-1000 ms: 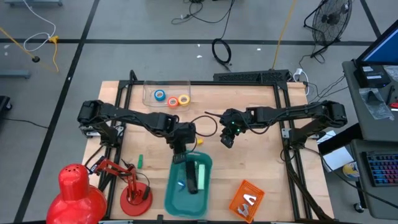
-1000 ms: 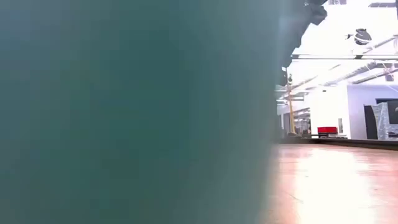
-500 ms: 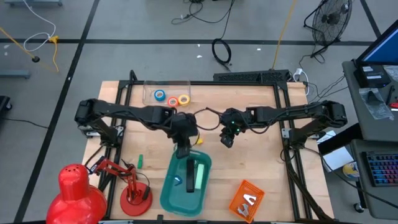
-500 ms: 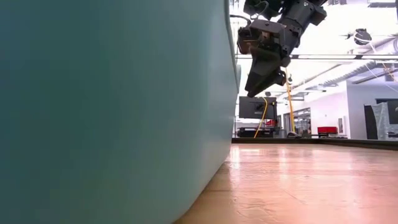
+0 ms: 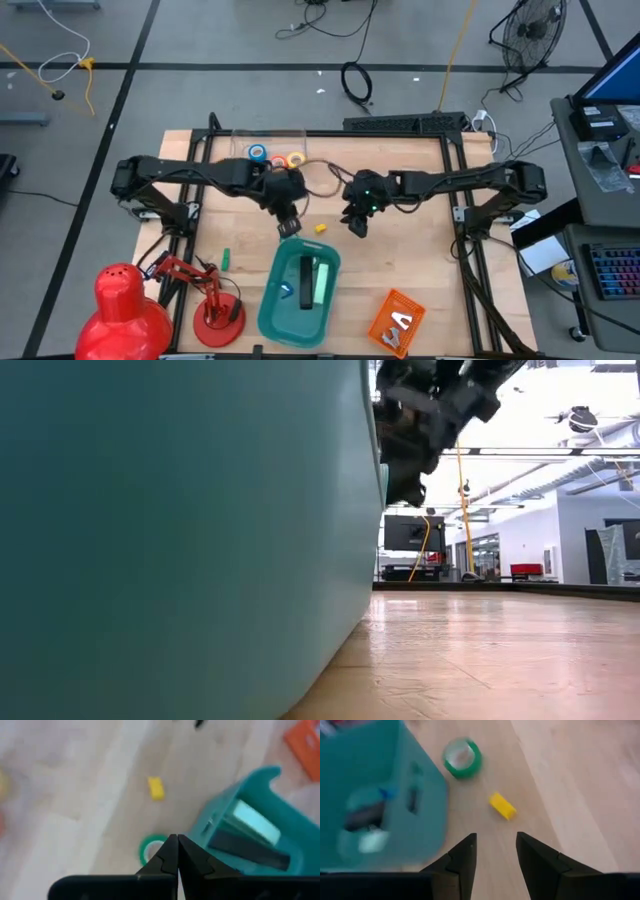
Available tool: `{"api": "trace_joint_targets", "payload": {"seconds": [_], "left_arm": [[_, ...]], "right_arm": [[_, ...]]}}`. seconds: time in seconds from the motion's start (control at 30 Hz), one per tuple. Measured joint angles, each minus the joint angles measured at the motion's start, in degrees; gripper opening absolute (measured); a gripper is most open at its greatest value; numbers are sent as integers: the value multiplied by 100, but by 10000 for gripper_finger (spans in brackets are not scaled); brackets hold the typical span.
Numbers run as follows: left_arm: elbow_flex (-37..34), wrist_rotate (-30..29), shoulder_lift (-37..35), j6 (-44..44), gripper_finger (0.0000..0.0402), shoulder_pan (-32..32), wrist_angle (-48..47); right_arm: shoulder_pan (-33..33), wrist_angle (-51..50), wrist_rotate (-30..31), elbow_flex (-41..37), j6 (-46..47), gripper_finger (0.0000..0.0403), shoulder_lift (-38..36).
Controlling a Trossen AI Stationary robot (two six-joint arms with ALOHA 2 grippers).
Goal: Pick and place Stapler, Stapler remover, tape
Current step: Put the yellow stapler into the green bin
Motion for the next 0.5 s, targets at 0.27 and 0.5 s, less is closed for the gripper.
{"api": "trace_joint_targets", "payload": {"seconds": [0.27,0.5], "left_arm": [[-835,-547,-1429,-967,7,558,621],[-1367,-413,-2558,-1373,2,841,1043]], "right_arm": [[-156,679,-223,-15,-425,197,801],[-88,1151,-612,223,-830,245,1683]]}}
